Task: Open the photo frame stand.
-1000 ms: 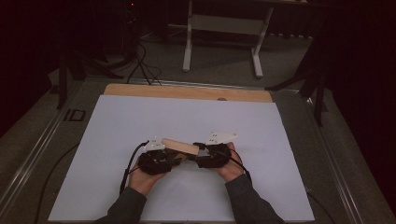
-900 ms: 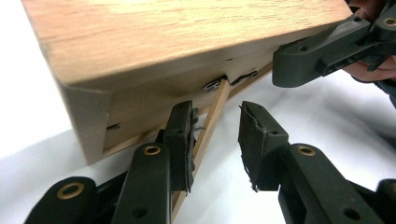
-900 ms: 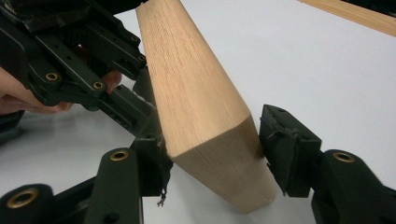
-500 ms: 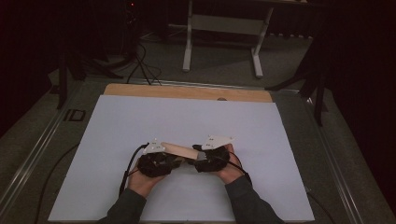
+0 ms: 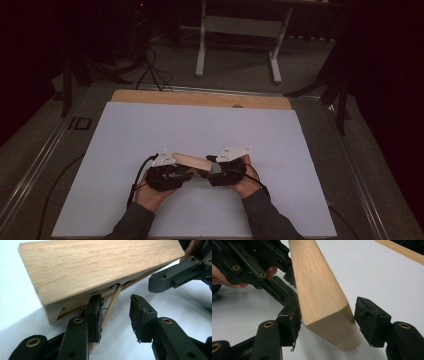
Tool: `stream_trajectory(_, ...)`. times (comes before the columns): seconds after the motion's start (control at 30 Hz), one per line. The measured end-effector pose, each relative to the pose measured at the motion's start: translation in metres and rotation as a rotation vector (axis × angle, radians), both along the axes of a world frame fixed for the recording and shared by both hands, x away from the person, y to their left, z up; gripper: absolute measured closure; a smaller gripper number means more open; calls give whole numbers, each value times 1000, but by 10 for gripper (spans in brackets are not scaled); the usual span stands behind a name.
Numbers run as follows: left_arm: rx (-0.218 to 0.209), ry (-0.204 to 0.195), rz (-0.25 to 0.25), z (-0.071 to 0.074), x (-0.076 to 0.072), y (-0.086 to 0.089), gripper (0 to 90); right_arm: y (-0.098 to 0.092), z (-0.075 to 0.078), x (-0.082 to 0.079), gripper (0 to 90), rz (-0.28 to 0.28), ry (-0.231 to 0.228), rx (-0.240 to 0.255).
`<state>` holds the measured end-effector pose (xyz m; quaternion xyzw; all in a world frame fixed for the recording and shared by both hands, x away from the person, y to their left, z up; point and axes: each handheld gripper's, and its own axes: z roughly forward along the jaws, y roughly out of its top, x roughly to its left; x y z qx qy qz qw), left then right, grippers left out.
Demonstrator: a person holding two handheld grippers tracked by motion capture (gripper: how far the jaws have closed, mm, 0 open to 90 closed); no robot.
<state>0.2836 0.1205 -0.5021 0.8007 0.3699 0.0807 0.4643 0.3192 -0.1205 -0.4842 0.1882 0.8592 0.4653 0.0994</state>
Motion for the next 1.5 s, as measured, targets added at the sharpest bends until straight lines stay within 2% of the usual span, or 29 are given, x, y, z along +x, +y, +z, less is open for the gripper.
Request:
stream_trajectory(0.27,2,-28,6,5,-5,4,609,-1,3,-2,373,7,2,18)
stream_trajectory(1.07,21,-59,8,9,-9,5,583,-3,12,-6,363,21,-7,59)
stream_trajectory(1.2,31,-68,6,10,-11,5,581,-5,17,-7,364,26,-16,79)
stream_trajectory(1.5,18,-71,17,12,-11,10,585,-18,28,-5,368,-11,-33,122)
